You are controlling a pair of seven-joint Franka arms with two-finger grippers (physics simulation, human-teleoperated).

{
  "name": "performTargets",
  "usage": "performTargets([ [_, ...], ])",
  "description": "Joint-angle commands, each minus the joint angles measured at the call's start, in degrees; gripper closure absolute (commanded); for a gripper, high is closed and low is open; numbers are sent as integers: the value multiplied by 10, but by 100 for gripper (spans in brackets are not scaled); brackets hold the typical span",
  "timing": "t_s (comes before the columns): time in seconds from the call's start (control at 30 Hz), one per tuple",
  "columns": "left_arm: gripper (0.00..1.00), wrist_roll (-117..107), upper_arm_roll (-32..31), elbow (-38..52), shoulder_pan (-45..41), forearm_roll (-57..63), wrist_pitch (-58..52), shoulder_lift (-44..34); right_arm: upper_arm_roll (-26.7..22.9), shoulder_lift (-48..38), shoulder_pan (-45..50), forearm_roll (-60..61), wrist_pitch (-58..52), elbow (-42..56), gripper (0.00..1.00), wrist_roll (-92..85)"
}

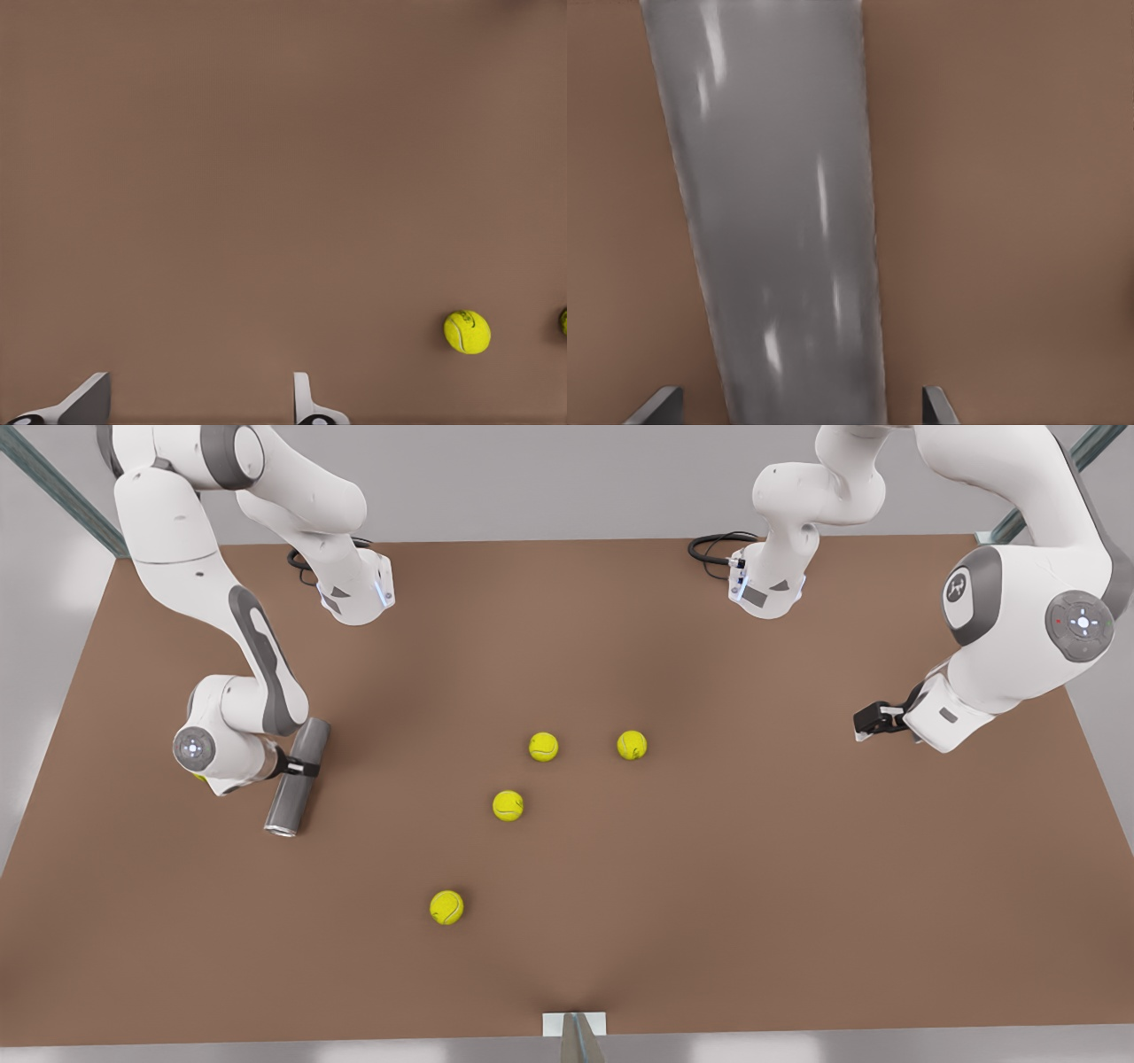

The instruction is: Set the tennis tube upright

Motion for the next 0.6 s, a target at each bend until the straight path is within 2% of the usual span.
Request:
performTargets([
  [0.0, 0, 1, 0, 0, 1, 0, -2, 0, 0, 3, -1, 1, 20, 0, 0, 59],
  [0.53, 0, 1, 0, 0, 2, 1, -1, 7, 0, 43, -1, 10, 33, 1, 1, 59],
  [0.57, 0, 1, 0, 0, 2, 1, -1, 7, 0, 42, -2, 10, 33, 1, 21, 56],
])
